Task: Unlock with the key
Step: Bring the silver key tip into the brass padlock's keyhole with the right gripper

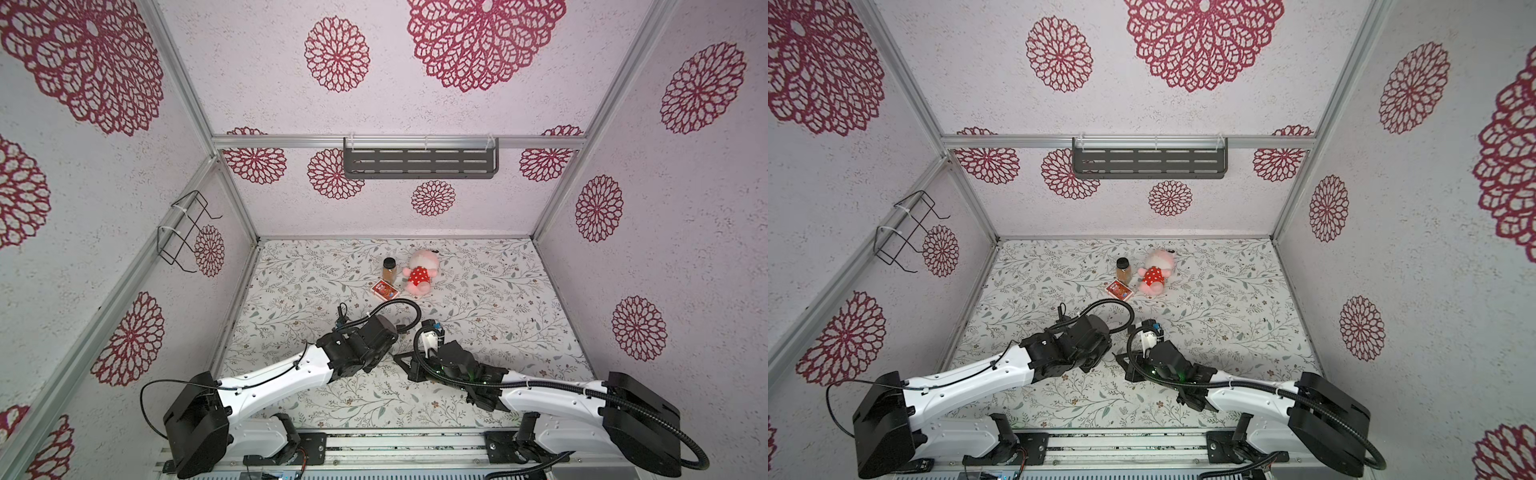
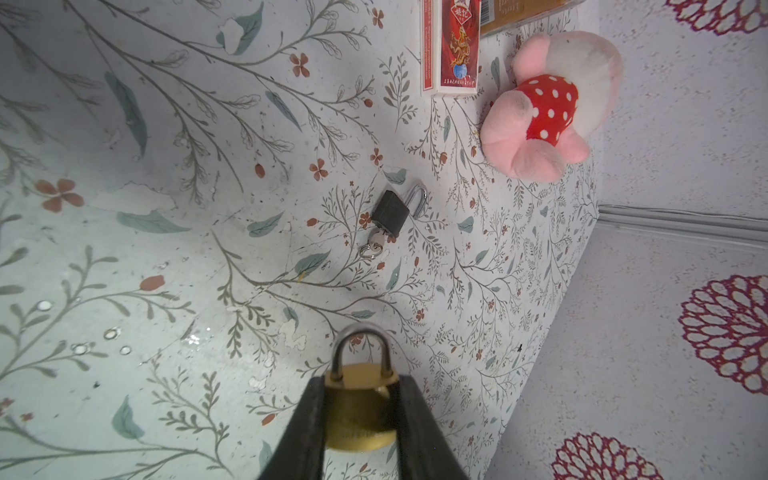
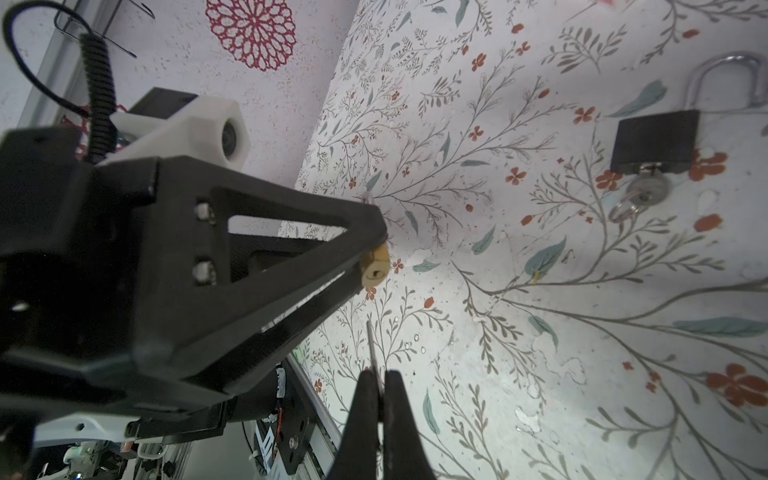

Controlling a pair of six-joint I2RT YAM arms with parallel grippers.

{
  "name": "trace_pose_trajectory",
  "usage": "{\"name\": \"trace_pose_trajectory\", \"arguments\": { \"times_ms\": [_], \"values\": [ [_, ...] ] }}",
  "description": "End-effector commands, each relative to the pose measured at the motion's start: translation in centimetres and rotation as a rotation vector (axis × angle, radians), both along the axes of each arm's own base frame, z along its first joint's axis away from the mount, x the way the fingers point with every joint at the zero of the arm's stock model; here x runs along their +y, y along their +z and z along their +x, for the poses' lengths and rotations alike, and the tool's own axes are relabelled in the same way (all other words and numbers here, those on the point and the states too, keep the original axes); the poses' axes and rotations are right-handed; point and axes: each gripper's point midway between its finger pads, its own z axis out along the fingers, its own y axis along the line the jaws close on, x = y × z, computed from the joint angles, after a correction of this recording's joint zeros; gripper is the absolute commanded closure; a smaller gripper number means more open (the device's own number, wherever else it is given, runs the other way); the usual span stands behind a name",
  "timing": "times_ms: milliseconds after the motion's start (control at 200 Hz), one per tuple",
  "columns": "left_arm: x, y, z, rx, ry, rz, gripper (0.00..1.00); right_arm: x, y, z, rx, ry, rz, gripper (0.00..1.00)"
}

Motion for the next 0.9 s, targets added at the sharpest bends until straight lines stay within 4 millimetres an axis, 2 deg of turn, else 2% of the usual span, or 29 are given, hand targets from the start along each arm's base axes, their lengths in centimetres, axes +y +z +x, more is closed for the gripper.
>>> {"name": "trace_pose_trajectory", "arguments": {
  "times_ms": [0, 305, 440, 896],
  "values": [
    [-0.1, 1.0, 0.5, -0.033, 0.018, -0.032, 0.94, 0.7, 2.1, 1.1, -0.025, -0.054, 0.065, 1.00],
    [0.0, 1.2, 0.6, -0.040, 0.018, -0.033, 0.95, 1.0, 3.1, 1.5, -0.037, -0.069, 0.111, 1.00],
    [-0.2, 1.2, 0.6, -0.038, 0.019, -0.040, 0.96, 1.1, 2.4, 1.4, -0.019, -0.069, 0.106, 1.00],
    [-0.3, 1.3, 0.6, -0.043, 0.021, -0.057, 0.98, 0.5, 2.1, 1.7, -0.031, -0.097, 0.084, 1.00]
  ]
}}
